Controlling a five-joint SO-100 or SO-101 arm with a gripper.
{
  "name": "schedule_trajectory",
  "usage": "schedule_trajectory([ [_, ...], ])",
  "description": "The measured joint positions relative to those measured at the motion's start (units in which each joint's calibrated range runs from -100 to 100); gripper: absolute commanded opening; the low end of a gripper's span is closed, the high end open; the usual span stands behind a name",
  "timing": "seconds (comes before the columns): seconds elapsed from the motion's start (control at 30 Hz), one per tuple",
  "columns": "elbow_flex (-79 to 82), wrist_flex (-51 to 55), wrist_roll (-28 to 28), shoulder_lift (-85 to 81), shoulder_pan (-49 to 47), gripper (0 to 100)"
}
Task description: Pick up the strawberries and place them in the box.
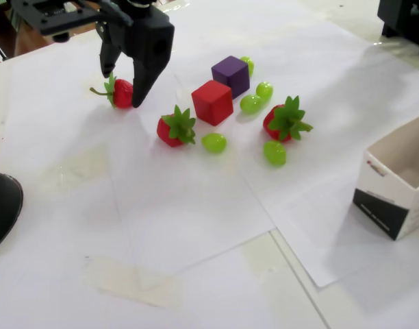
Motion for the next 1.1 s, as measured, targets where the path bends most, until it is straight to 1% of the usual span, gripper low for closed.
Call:
schedule_trajectory([
  [0.2,0.0,2.8,-1.6,0.0,-0.1,22],
  [0.37,0.0,3.3,-2.3,0.0,-0.2,23],
  [0.53,0.0,0.2,-2.2,0.0,-1.9,25],
  [0.77,0.0,-2.6,-2.0,0.0,-2.2,25],
  [0.93,0.0,-2.6,-2.4,0.0,-2.2,20],
  [1.1,1.0,-2.6,-3.5,0.0,-2.3,10],
])
